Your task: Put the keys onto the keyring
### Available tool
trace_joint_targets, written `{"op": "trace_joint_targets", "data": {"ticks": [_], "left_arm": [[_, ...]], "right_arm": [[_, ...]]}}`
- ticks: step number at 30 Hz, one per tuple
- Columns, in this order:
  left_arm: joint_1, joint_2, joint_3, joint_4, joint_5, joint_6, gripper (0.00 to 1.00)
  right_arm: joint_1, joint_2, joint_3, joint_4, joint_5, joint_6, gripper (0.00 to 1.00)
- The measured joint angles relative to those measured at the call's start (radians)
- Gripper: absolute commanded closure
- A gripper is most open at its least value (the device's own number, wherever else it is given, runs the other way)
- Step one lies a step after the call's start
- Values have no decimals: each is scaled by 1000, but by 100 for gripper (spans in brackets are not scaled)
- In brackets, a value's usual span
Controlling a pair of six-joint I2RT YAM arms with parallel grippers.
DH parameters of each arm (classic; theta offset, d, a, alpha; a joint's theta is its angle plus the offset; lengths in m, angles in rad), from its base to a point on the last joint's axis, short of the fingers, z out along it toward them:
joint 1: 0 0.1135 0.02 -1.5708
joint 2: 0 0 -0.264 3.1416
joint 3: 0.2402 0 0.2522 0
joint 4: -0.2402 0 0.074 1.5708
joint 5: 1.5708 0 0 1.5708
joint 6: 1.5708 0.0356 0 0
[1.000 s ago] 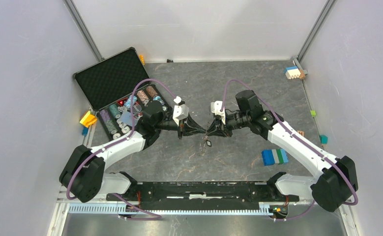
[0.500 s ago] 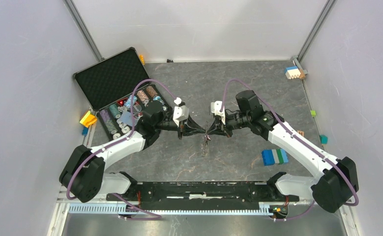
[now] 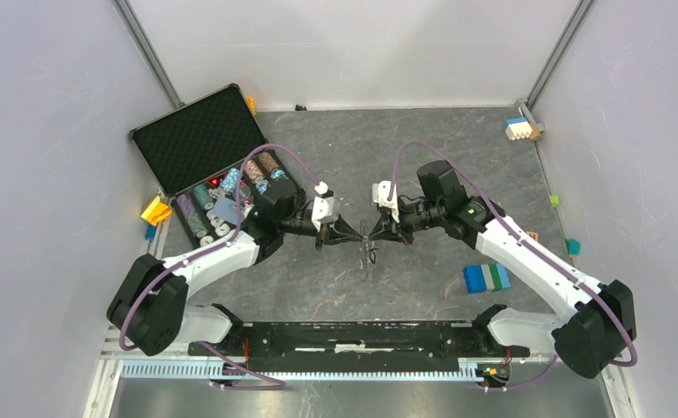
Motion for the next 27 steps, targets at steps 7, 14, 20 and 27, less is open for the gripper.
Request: {"op": "trace_joint_targets", "data": {"ticks": [7,14,20,27], "left_arm": [[0,2,2,-66,0,18,98],[0,2,3,-86,-3,19,98],[0,2,2,0,-23,-61,98],[0,2,-7,99,-35,-147,98]], "right_arm": [[3,0,13,-4,15,0,100],[4,0,13,-4,17,0,86],[4,-4,5,10,3,0,72],[4,-10,-18,15,-16,-1,73]]}}
